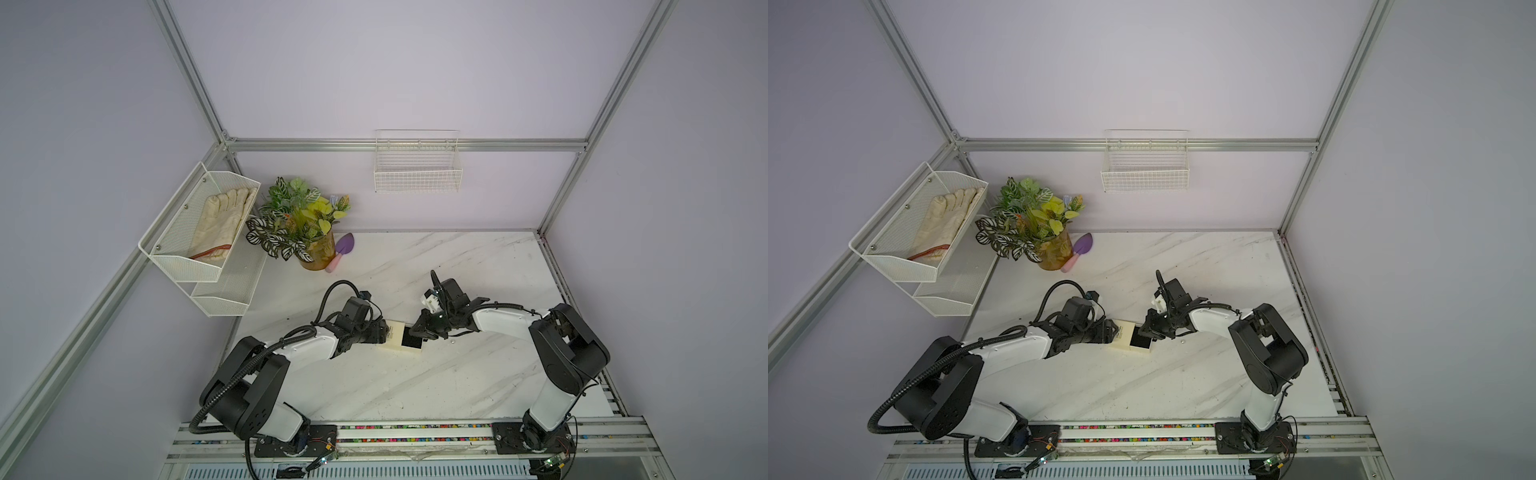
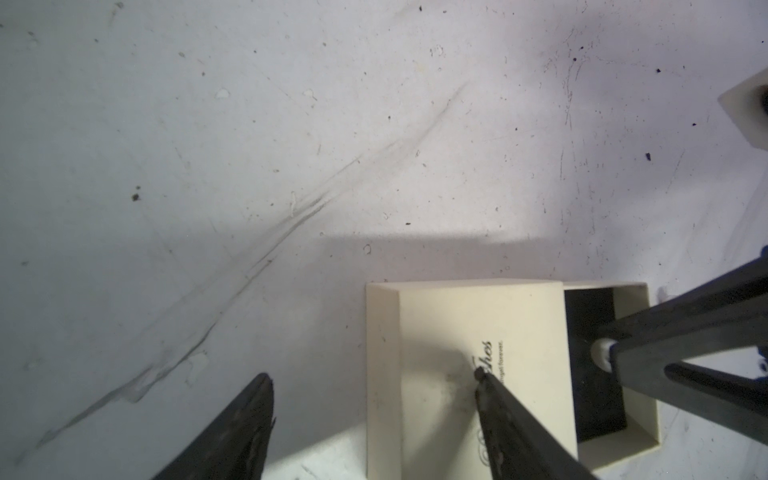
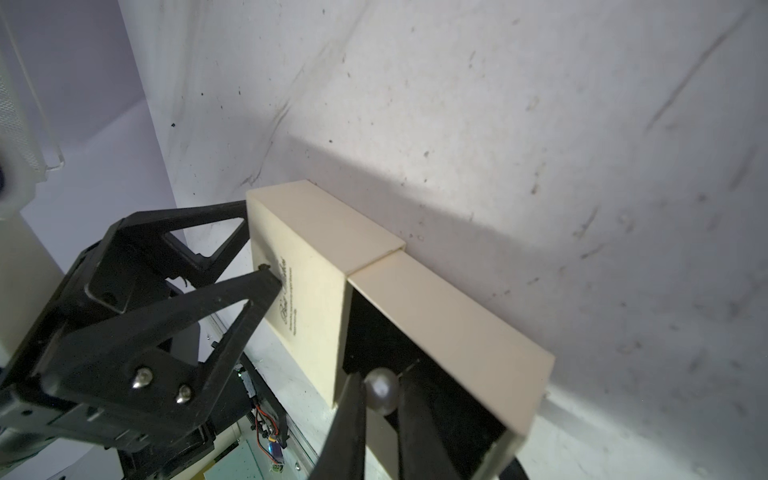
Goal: Place the earrings into the drawer-style jewelry box
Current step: Insert the earring into the inner lining.
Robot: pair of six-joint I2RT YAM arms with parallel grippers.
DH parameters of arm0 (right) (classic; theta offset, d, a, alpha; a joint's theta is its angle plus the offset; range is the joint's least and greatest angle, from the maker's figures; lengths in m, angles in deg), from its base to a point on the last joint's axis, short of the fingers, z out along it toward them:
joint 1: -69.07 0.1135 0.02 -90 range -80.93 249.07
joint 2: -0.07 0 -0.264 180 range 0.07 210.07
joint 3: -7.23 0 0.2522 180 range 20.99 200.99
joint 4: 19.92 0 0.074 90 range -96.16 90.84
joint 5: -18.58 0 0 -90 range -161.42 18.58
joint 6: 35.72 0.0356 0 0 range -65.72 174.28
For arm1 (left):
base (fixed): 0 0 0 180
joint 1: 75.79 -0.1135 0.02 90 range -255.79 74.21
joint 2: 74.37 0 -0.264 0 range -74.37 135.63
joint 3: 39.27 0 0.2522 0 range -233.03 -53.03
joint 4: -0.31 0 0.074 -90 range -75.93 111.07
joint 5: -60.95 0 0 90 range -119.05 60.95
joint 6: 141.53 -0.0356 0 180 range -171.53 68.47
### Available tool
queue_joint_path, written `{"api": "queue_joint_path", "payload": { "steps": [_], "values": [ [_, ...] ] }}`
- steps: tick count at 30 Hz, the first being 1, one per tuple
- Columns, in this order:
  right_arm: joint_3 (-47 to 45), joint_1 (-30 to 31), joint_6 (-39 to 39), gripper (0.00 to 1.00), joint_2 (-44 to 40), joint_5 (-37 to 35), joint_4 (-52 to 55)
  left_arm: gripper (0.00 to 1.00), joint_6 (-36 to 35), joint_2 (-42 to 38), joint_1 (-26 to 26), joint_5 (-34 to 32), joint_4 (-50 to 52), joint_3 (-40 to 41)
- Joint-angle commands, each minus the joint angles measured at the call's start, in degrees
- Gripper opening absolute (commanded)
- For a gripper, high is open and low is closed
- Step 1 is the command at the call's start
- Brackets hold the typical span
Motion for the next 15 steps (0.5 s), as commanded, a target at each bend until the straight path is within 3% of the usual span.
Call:
{"api": "queue_joint_path", "payload": {
  "steps": [1,15],
  "values": [
    [0.9,-0.3,-0.4,0.00,0.8,-1.6,1.3,0.76,-1.7,1.8,-0.2,-1.6,2.6,-1.9],
    [2.3,-0.3,-0.4,0.00,1.6,-3.4,2.0,0.76,-1.8,1.9,-0.2,-1.7,2.8,-1.9]
  ]
}}
